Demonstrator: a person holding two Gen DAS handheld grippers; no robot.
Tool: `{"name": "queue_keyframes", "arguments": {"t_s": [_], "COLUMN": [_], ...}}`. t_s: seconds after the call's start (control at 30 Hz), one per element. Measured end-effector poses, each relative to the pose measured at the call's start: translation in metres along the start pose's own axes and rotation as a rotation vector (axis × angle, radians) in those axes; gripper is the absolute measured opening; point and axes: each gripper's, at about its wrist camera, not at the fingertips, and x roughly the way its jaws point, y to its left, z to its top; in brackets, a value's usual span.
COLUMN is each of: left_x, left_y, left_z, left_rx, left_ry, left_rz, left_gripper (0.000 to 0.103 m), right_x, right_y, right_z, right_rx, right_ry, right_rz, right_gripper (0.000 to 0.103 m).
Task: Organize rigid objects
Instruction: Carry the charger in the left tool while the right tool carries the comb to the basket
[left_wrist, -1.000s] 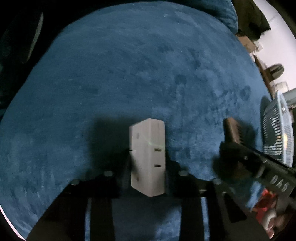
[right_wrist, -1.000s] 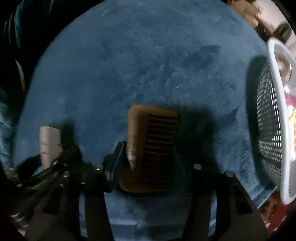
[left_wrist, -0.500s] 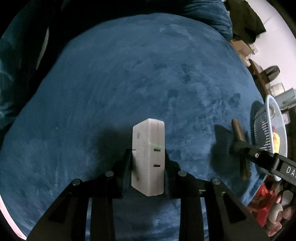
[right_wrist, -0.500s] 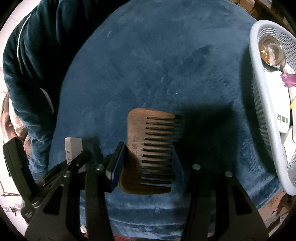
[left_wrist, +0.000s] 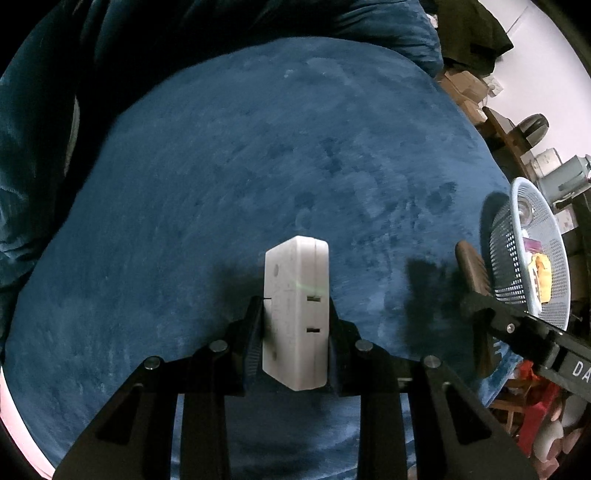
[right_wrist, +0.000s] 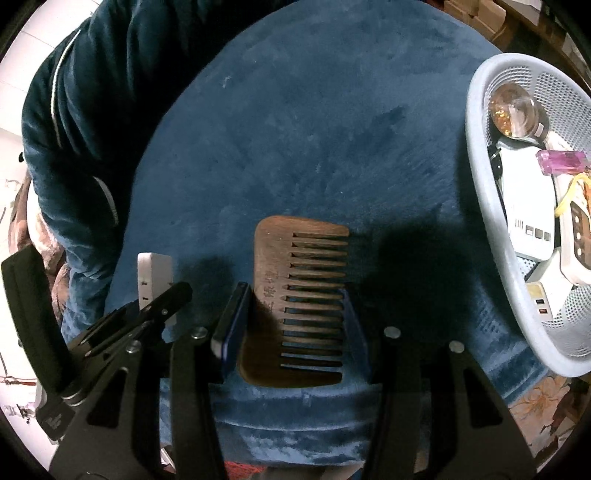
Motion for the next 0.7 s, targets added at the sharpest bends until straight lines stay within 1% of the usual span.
{"name": "queue_keyframes", "arguments": {"t_s": [0.23,0.4,0.7], "left_x": [-0.011,-0.027,-0.039], "left_y": [-0.012,-0.030,-0.079], "left_z": [0.004,0.012,0.027], "left_rx": [0.014,0.046,0.118], "left_ry": [-0.019,-0.050,-0.074], "left_rz": [-0.002,-0.023,-0.063], "left_gripper": [0.030,0.030,0.030], "right_x": [-0.014,-0.031,-0.065], "right_y": [-0.005,-0.014,-0.058], "right_z": [-0.002,-0.001,0.004], "right_rx": [0.009,0.035,0.148], "right_ry": [-0.023,-0.061,-0.144], "right_rz": [0.024,0.043,0.067], "right_gripper": [0.050,0.050,0.050]}}
